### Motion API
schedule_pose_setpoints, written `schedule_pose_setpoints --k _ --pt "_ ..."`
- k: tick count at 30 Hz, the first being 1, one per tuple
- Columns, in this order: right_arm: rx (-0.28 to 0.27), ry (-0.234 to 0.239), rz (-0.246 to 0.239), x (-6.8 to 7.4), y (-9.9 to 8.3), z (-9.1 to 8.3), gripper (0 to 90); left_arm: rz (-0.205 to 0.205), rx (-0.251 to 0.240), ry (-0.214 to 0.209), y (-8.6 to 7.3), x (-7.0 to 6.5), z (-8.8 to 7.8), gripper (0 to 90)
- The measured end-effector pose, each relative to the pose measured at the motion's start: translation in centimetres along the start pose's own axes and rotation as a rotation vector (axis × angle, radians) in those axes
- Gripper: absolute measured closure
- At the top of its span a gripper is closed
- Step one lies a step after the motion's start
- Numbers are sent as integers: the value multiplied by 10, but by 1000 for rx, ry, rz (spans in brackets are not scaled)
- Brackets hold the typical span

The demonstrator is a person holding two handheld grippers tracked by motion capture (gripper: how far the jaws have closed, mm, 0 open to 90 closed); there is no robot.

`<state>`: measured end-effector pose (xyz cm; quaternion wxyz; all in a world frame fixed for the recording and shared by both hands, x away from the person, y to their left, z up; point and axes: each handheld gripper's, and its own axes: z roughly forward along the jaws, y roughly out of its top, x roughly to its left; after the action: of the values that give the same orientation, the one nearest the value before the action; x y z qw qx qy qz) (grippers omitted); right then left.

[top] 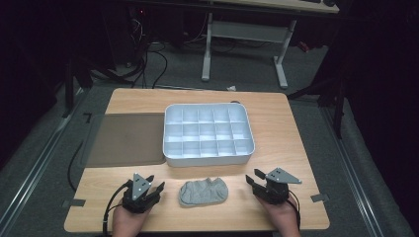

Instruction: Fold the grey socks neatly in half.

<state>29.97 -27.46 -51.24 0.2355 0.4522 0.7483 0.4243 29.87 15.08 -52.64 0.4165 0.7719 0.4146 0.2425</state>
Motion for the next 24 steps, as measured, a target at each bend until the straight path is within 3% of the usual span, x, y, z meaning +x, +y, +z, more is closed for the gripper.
schedule_pose_setpoints --k 3,5,8,17,24 --pt "12 -2 5 -3 -1 1 545 -40 -5 -8 0 5 1 521" --pt "12 -9 1 -3 -2 0 538 -42 -6 -11 1 5 2 521" --pt "-2 -29 -1 -2 -5 -2 533 -29 2 -22 2 1 6 521" --pt "9 -26 -3 3 -6 -4 545 -6 22 -60 4 -5 10 519" --pt "8 10 -17 14 0 0 524 2 12 -75 5 -12 8 510"
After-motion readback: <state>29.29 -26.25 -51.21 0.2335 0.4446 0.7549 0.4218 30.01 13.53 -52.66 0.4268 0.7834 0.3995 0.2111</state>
